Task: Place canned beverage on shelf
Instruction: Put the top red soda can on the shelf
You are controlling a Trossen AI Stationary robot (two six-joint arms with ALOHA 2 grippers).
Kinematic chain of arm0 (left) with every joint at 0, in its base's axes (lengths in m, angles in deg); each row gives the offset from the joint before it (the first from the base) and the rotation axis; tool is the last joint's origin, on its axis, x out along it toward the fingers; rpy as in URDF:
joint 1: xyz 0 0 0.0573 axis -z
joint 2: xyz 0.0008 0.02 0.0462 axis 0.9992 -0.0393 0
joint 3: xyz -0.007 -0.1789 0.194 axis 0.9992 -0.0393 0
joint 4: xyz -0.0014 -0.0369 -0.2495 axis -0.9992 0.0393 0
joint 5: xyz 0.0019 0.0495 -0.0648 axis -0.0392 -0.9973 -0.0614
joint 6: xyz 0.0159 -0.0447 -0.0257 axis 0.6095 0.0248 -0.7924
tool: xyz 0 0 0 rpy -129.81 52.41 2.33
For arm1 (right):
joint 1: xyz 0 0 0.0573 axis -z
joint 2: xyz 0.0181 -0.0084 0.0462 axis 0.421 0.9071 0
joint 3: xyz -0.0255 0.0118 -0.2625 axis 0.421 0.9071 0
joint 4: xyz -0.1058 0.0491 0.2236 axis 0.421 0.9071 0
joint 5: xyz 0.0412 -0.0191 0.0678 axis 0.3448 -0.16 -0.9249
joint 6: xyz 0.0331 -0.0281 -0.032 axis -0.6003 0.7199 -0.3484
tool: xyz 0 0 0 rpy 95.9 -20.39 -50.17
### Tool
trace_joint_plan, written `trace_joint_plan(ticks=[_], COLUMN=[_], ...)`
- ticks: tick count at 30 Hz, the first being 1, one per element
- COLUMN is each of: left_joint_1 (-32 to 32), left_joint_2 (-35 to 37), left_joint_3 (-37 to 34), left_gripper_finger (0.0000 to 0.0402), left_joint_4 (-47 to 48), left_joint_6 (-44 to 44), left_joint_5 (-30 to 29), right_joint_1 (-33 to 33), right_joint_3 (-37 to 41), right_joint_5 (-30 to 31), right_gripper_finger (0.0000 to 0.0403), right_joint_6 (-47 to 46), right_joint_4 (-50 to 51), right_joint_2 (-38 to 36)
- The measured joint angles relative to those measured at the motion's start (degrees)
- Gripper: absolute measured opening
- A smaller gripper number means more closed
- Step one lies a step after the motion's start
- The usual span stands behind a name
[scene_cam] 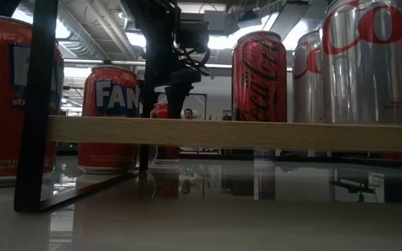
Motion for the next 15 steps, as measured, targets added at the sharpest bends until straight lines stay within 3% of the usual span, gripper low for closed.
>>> trace_joint_plan(ticks=[6,15], left_joint_1=[0.0,0.0], left_joint_2=[-0.2,-0.3], left_joint_3=[0.0,0.0], left_gripper_finger=[0.033,0.028], left_joint_4=[-1.1,-1.4], left_joint_6=[-1.4,-1.5], left_joint_5=[-0.2,0.4], right_joint_1=[0.0,0.0], right_joint_3=[0.0,0.0], right_joint_5=[0.0,0.0], right_gripper_finger=[0.0347,0.0347], right_joint_6=[0.0,0.0], right_joint_4=[0.0,0.0], right_joint_2=[0.0,0.0])
